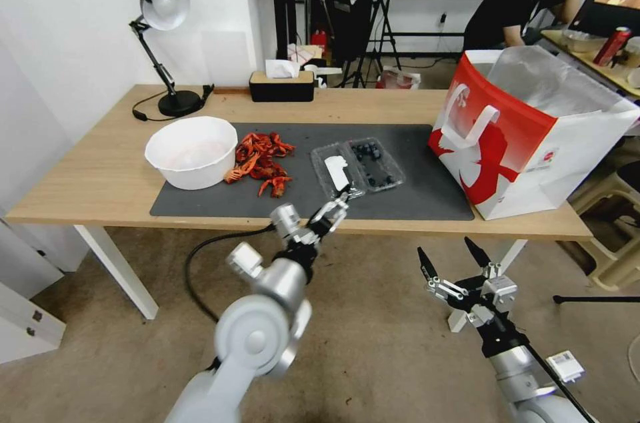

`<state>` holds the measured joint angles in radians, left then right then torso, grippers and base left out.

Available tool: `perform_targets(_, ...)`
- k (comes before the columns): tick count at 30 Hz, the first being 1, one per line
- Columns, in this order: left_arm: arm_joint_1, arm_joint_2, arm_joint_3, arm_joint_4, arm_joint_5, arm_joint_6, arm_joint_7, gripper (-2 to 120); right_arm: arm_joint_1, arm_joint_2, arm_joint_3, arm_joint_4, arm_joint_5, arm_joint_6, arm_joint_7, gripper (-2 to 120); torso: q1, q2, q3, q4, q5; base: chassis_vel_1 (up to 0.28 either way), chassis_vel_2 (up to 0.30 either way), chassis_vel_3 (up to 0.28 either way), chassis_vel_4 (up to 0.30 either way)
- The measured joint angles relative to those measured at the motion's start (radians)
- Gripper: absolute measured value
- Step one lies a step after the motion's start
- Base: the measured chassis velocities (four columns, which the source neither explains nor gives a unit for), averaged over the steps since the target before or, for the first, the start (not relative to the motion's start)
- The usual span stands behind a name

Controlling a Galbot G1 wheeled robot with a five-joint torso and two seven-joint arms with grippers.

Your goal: Close the takeout container lid, then place the container into the takeout bag.

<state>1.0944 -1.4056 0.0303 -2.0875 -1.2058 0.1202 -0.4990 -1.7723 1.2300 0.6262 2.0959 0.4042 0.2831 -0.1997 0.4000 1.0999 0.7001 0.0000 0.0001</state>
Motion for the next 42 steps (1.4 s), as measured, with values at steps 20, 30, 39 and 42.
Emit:
perform_targets(20,-0.183,-0.136,0.101,0.231,0.023,-0.015,-0.136,100,0.006,0.026,0.007,-0.031,-0.023,0.003,0.002,100,0.000,0.000,0.000,0.0001,0.0000,0.000,0.000,0.000,0.000)
perform_targets(30,-0.223,-0.181,0.104,0.323,0.015,-0.024,-0.173,100,0.017,0.025,0.003,-0.042,-0.029,0.003,0.003,100,0.000,0.000,0.000,0.0000,0.0000,0.000,0.000,0.000,0.000)
perform_targets(39,-0.244,-0.194,0.092,0.364,0.009,-0.032,-0.187,100,0.023,0.024,0.004,-0.054,-0.027,0.007,0.003,100,0.000,0.000,0.000,0.0000,-0.0001,0.000,0.000,0.000,0.000)
perform_targets(42,-0.249,-0.200,0.088,0.376,0.007,-0.034,-0.190,100,0.025,0.024,0.002,-0.057,-0.027,0.008,0.003,100,0.000,0.000,0.000,0.0000,-0.0001,0.000,0.000,0.000,0.000)
